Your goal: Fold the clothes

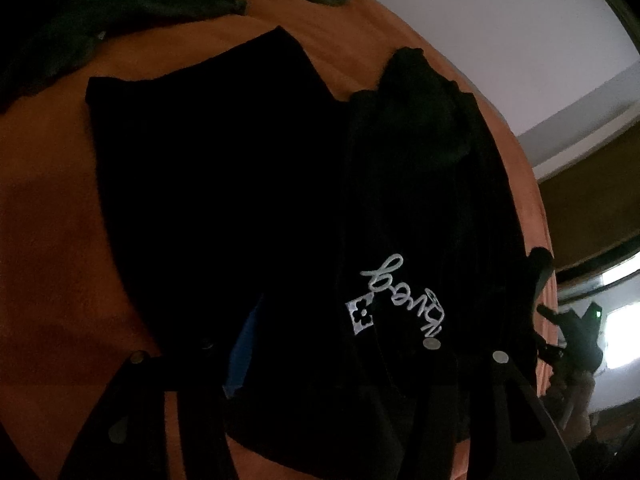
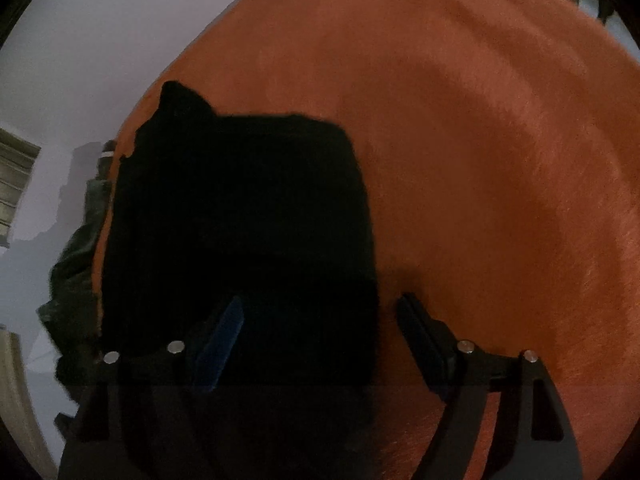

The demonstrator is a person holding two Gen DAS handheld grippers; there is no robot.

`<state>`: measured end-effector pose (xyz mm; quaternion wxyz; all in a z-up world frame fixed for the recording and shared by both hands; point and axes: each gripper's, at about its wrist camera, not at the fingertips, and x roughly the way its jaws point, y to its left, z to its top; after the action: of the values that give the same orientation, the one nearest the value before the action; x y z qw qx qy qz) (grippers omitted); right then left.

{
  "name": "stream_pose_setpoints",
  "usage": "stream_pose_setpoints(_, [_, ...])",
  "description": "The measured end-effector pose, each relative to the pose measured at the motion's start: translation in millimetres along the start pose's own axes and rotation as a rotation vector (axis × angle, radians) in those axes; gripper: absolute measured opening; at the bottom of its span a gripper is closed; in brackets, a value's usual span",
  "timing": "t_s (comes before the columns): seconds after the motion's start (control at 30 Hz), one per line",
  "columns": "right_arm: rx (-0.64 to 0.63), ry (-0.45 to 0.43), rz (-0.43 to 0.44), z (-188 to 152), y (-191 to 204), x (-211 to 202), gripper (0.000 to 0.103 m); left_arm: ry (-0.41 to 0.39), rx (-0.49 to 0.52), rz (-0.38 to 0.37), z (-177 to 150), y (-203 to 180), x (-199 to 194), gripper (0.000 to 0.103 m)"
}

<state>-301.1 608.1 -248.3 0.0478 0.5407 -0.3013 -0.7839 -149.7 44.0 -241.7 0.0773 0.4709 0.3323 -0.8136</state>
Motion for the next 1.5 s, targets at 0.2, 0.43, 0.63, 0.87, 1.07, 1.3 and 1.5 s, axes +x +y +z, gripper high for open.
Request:
stream_pose_setpoints(0.2, [0.037,-0.022,-0.062,-2,-12,-2,0.006,-0.021,0.008,0.048,-3,-8,3,0.061])
stream_pose_setpoints(0.43, [-0.068,-0.124,-0.153,-12,13,-20,0.003,-0.012,0.053,0.066,-5,-12,7,0.062])
stream_pose_setpoints(0.63, [-0.465,-0.245,-0.243,-55,102,-44,0.003,-0.019,0.056,-0.023,-5,-6,5,0.070])
stream_pose_setpoints(0.87, [-1.141,-0.118,-0.397,-206,180,0,0.003,-0.022,0.033,-0.050,-5,-5,6,0.070])
stream_pose_setpoints(1.07, [-1.085,-0.020,-0.309,-237,185,-2,0.007,-0.015,0.025,-0.065,-5,-5,6,0.070])
stream_pose_setpoints(1.3, [-0.702,-0.139,-0.160,-179,129,-81,0.046,-0.006,0.007,-0.114,-4,4,8,0.070])
stream_pose_setpoints(1.5, [-0.540,-0.207,-0.239,-112,90,-88,0.062,0.001,0.000,-0.107,-5,7,10,0.070])
